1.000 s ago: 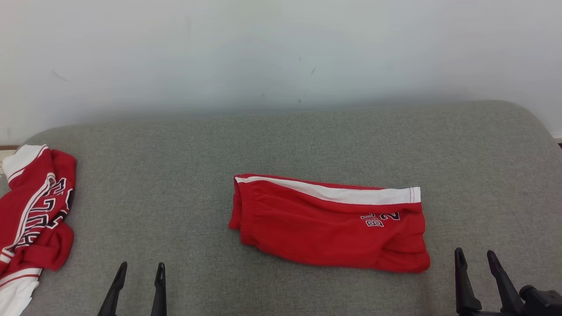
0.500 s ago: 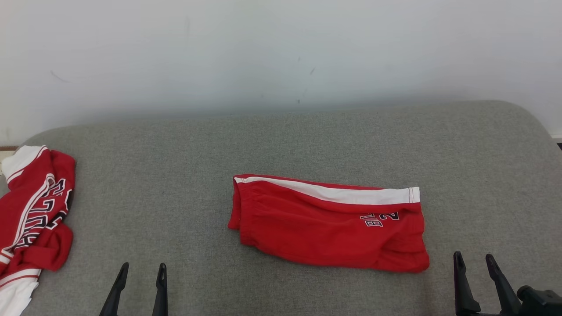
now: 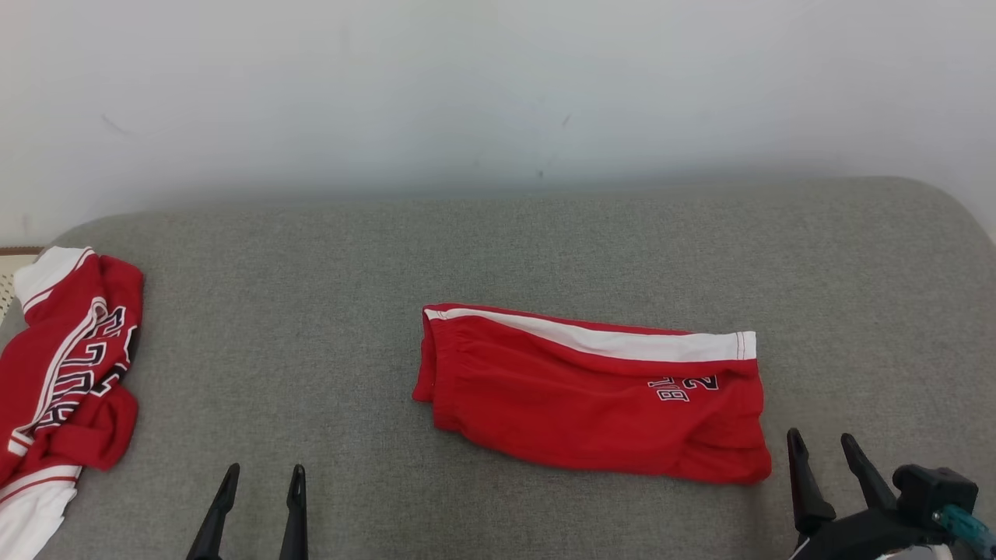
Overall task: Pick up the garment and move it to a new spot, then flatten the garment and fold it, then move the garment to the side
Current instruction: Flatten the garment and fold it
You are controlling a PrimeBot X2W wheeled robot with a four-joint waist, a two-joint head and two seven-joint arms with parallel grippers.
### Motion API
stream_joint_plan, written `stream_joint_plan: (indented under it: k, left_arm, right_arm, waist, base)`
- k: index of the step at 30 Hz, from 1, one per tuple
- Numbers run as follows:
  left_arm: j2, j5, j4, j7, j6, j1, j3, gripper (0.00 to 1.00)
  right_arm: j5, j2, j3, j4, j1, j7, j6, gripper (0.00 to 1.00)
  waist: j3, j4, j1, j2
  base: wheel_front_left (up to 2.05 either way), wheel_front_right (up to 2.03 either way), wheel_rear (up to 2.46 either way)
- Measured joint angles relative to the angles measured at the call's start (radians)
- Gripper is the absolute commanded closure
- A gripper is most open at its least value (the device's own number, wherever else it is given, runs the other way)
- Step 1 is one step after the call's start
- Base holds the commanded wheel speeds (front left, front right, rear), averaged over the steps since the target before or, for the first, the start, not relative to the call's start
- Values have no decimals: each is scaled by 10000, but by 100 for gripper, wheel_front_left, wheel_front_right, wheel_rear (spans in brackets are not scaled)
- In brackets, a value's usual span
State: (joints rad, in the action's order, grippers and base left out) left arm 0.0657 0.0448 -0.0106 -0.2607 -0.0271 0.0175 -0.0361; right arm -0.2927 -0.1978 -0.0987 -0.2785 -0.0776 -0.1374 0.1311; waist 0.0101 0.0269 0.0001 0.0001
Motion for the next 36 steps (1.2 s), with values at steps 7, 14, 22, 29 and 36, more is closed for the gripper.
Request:
stream_joint_plan:
  k: [7,14,22,29,36]
  left_arm:
    - [-21,0,46,0,75,-193,-96,0]
    - [-52,59,109,0,94,-481,-199,0]
    - [-73,63,259,0,167,-785,-328,0]
    - [-92,65,290,0,165,-836,-332,0]
    - [-100,73,330,0,153,-870,-249,0]
  right_arm:
    - [-249,-226,-284,-1461,-1320,54,0,0]
    - [-443,-320,-573,-3356,-2923,67,0,0]
    - [-711,-349,-986,-5563,-4195,10,0,0]
    - [-1058,-293,-1289,-7137,-4977,161,0,0]
    - [-1829,-77,-1864,-7436,-5280,-138,-6,100]
  waist:
    - [183,119,0,-1]
    - [536,299,1,0]
    - [832,577,1,0]
    - [953,657,1,0]
    - [979,621,-1,0]
  base:
    - [0,0,0]
    - [0,0,0]
    - [0,0,0]
    - [0,0,0]
    - [0,0,0]
